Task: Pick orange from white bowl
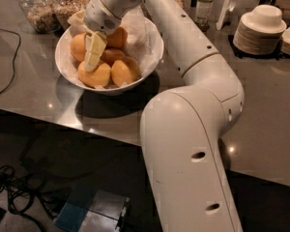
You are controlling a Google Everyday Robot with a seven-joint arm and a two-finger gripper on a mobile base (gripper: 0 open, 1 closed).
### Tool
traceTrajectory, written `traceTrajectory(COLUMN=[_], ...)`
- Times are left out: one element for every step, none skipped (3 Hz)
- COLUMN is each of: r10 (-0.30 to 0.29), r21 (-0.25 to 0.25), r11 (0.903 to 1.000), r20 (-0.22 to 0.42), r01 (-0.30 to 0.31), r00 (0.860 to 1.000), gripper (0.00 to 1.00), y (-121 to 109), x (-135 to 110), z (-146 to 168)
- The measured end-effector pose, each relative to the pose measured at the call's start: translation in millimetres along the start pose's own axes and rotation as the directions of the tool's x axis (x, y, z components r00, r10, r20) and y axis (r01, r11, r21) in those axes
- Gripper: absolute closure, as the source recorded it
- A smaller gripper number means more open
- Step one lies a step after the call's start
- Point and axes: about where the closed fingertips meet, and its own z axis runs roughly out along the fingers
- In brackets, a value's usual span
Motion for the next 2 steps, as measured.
traceTrajectory(r10=[-0.032,-0.035], r21=[0.012,0.017], r11=[0.9994,0.9992], r20=[-0.022,-0.024], r01=[0.033,0.036], r00=[0.999,0.999], gripper=[0.0,0.0], y=[-9.7,-10.3], x=[7.3,7.2], z=[0.6,-1.3])
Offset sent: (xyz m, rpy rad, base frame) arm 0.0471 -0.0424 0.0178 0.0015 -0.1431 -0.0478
